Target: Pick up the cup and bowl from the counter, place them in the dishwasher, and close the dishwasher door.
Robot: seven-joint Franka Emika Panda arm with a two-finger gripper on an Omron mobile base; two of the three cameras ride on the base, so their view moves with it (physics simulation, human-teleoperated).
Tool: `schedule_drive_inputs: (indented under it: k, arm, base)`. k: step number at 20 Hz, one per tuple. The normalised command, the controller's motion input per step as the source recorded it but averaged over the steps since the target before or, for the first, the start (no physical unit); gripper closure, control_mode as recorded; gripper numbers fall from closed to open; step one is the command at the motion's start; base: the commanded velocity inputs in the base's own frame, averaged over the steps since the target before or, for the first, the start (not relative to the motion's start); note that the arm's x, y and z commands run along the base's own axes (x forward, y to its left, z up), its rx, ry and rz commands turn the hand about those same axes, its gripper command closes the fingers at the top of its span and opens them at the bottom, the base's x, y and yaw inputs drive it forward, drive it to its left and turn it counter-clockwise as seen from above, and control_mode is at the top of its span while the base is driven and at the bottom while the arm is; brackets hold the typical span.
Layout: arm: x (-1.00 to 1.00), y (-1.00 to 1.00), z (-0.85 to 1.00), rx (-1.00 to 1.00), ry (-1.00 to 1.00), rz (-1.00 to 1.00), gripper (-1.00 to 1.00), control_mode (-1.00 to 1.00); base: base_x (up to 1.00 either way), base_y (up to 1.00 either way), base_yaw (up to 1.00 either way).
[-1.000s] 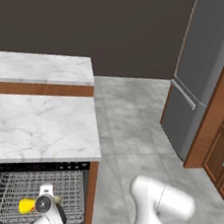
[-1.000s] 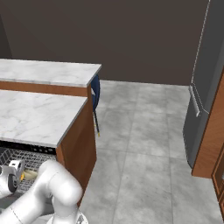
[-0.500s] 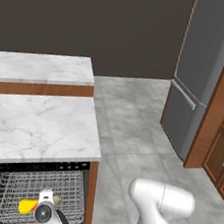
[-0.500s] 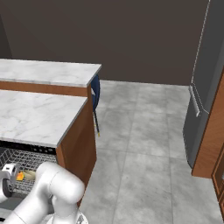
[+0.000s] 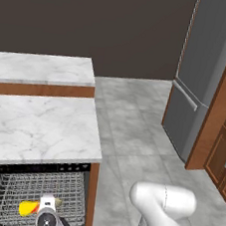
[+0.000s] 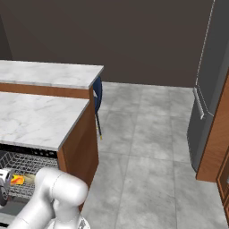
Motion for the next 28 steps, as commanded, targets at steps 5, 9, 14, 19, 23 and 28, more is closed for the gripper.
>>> schedule_drive_inputs:
  k: [5, 9, 14, 19, 23, 28]
  arm:
    - [-0.58, 0.0, 0.11, 0.13, -0.02, 0.0, -1.0, -1.0]
    - [-0.55, 0.09, 0.0, 0.04, -0.03, 0.0, -1.0, -1.0]
    - [-0.62, 0.29, 0.0, 0.0, -0.05, 0.0, -1.0, -1.0]
    - [-0.54, 0.42, 0.0, 0.0, -0.04, 0.0, -1.0, -1.0]
    - [-0.41, 0.44, 0.0, 0.0, -0.03, 0.0, -1.0, -1.0]
    - [-0.28, 0.35, -0.07, 0.0, -0.02, 0.01, -1.0, -1.0]
  base:
    - [0.0, 0.0, 0.0]
    - [0.0, 0.0, 0.0]
    - [0.0, 0.0, 0.0]
    - [0.0, 0.0, 0.0]
    - [0.0, 0.0, 0.0]
    - [0.0, 0.0, 0.0]
